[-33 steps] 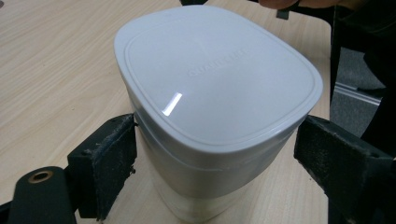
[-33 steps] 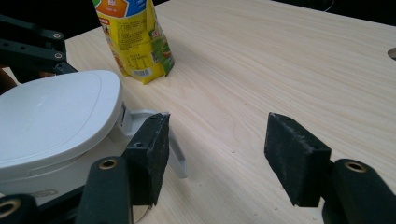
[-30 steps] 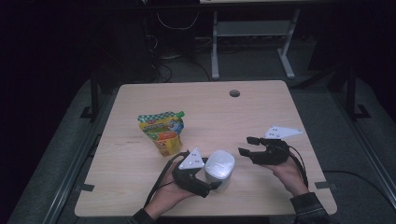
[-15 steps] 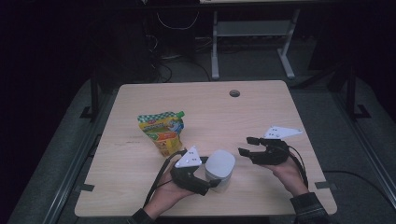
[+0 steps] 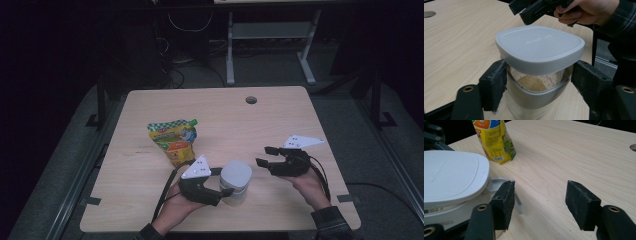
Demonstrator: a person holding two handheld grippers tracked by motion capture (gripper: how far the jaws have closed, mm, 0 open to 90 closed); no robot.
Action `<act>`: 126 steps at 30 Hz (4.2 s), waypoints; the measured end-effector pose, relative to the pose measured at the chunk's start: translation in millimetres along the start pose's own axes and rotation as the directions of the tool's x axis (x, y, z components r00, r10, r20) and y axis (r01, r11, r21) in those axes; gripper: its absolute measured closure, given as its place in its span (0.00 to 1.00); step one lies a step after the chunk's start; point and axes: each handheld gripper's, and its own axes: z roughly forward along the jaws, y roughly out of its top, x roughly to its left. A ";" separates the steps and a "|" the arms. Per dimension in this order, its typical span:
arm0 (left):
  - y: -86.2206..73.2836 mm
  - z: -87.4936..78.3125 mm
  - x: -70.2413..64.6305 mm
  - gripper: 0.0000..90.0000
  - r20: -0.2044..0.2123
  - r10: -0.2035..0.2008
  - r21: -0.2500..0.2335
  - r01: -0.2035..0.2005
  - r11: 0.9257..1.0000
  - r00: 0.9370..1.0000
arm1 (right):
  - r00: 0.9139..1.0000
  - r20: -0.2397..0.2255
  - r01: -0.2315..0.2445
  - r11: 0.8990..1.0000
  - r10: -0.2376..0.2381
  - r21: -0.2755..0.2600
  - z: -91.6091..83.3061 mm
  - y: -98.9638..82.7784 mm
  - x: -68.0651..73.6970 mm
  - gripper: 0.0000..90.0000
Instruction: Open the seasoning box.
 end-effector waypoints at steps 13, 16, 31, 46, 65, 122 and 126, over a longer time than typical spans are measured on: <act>1.1 -10.0 1.7 0.51 0.002 -0.031 -0.009 0.031 0.999 1.000 | 1.000 0.003 -0.003 1.000 0.003 0.004 0.4 -0.4 -0.5 0.45; 1.4 -12.2 2.3 0.56 0.003 -0.037 -0.013 0.037 0.999 0.999 | 1.000 0.003 -0.003 1.000 0.003 0.004 0.5 -0.6 -0.8 0.45; 2.1 -16.5 2.8 0.85 0.028 -0.038 -0.019 0.038 0.999 0.999 | 1.000 0.000 -0.009 1.000 0.009 0.006 0.9 -2.4 -1.7 0.45; 8.0 -18.9 4.6 1.00 0.042 -0.006 -0.026 0.007 1.000 0.999 | 1.000 0.000 -0.008 1.000 0.008 0.008 1.0 -2.7 -1.8 0.45; 24.7 -18.3 8.1 1.00 0.040 0.010 -0.055 -0.008 0.998 0.999 | 1.000 -0.003 -0.009 1.000 0.009 0.008 1.4 -3.6 -2.4 0.45; 33.2 -12.0 26.8 0.97 0.036 -0.012 -0.041 0.014 0.999 0.999 | 0.999 -0.042 0.005 0.998 -0.002 0.063 5.0 -14.7 -2.5 0.58; 27.8 -21.3 29.6 0.92 0.020 -0.032 -0.042 0.033 0.999 0.999 | 0.998 -0.066 0.026 0.996 -0.020 0.084 8.9 -15.5 1.3 0.58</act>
